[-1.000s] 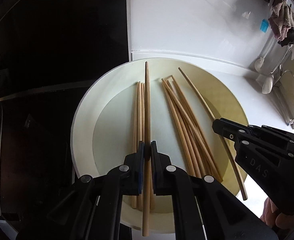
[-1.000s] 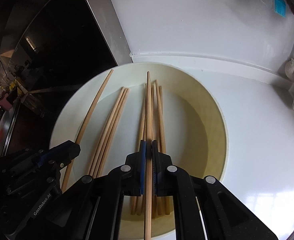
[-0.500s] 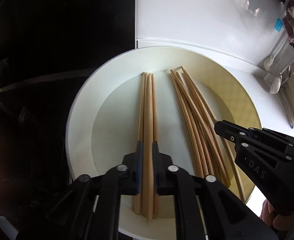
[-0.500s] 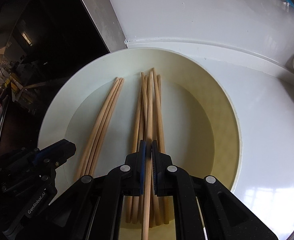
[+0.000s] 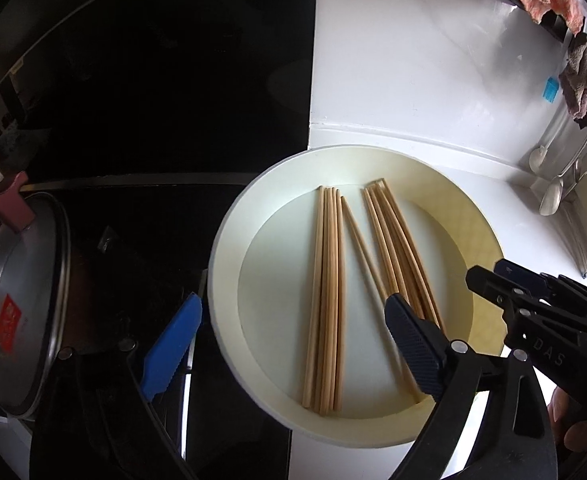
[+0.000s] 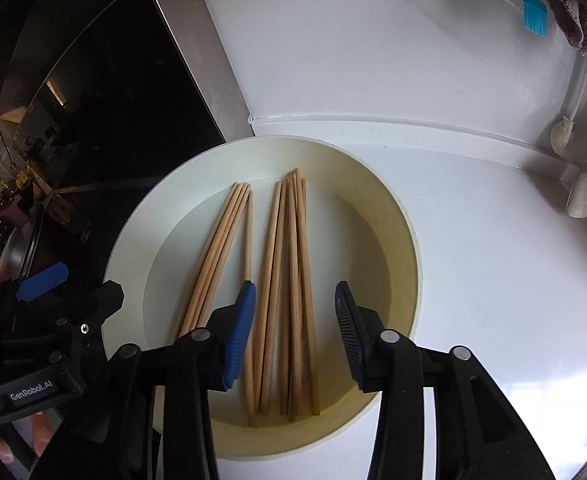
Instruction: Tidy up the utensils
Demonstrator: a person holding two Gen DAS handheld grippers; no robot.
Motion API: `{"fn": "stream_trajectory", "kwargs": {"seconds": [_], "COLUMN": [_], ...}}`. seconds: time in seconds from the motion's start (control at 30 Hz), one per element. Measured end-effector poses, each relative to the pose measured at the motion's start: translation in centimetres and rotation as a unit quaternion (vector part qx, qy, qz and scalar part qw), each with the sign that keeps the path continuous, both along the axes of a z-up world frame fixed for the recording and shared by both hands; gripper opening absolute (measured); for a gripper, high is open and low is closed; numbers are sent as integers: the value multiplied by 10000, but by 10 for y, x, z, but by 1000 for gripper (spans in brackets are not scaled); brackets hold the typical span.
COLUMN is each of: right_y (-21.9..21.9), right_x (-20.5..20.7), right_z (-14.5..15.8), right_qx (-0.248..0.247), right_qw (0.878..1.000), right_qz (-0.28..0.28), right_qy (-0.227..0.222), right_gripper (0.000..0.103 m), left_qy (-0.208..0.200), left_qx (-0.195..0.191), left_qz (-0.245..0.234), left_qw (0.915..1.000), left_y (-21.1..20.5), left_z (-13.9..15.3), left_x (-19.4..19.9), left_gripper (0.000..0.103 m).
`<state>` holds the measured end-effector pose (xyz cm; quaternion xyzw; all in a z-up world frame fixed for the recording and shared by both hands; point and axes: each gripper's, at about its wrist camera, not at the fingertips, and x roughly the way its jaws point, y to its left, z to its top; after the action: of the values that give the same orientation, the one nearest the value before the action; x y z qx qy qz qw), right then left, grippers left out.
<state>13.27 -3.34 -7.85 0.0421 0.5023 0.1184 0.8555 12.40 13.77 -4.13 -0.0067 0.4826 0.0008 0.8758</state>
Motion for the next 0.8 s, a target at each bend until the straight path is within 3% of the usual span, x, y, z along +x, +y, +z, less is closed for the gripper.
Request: {"fn": "stream_trajectory", "kwargs": {"seconds": [0.27, 0.8], "right_y": [-1, -10], "right_x": [-18, -49], "right_z": [13, 30], "right_qx": [-79, -128], "right_qw": [10000, 9998], "right_qz": [0, -107], "right_qy": [-38, -62], "right_gripper": [56, 61], "left_qy": [-24, -131], "left_qx": [38, 25], "left_qz": [-12, 62], "left_qw": [10000, 9999], "left_y": [-3, -6], "left_z": [10, 26], "left_x": [-11, -29], "left_gripper": [95, 96]}}
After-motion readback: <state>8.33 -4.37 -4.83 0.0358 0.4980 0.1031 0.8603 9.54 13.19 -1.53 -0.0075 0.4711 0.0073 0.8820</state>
